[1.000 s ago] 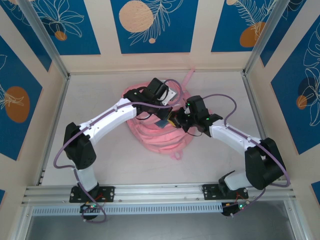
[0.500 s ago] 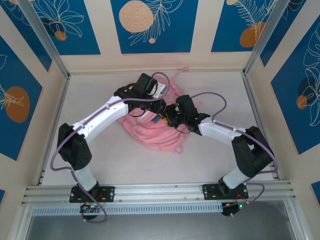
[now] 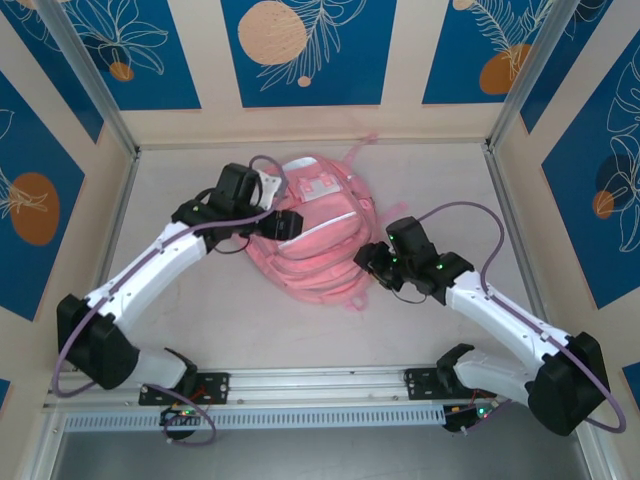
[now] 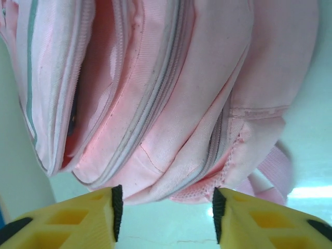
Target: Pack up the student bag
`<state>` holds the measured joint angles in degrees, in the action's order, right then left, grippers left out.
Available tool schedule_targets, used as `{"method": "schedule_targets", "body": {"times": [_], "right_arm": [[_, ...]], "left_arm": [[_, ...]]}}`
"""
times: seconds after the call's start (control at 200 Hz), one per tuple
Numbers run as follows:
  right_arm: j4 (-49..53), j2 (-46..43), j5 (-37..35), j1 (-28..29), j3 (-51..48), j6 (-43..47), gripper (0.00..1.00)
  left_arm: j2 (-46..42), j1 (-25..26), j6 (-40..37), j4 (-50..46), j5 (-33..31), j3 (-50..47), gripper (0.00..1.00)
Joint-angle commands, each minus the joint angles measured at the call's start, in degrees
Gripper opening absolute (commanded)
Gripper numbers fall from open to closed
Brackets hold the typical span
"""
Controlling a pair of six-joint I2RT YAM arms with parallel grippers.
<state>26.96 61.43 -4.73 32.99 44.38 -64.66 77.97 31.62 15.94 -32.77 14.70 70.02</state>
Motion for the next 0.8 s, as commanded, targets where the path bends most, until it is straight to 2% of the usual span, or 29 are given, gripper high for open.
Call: {"method": "schedule_targets", "body": {"times": [0.0, 0.065, 0.17, 0.23, 0.33, 0.66, 0.795], "right_arm": [[5.94, 1.54, -0.03, 0.0, 7.51, 10.34, 0.55], [7.75, 4.11, 0.83, 0.06, 11.31, 12.94, 0.57], [8.16, 8.27, 3.04, 0.38, 15.73, 14.87, 0.57], [7.69, 10.73, 4.46, 0.85, 17.6, 15.21, 0.57], [7.96, 14.46, 4.99, 2.4, 21.01, 15.21, 0.58], [7.93, 22.36, 6.81, 5.89, 24.96, 9.51, 0.59], [7.65, 24.21, 7.37, 6.46, 25.8, 8.75, 0.59]], "left_arm": [[-4.06, -0.32, -6.62, -0.09, -3.89, -7.25, 0.7], [-5.59, -0.62, -8.49, 0.81, -4.35, -10.94, 0.68], [-6.52, -0.78, -12.36, 2.8, -1.68, -14.58, 0.62], [-6.05, -0.94, -14.88, 2.54, -1.5, -15.0, 0.56], [-4.4, -1.78, -18.48, 1.17, -1.36, -14.67, 0.51], [1.37, -4.94, -22.84, 1.47, 1.11, -12.63, 0.54], [3.38, -5.6, -23.15, 2.96, 3.56, -12.19, 0.46]]}}
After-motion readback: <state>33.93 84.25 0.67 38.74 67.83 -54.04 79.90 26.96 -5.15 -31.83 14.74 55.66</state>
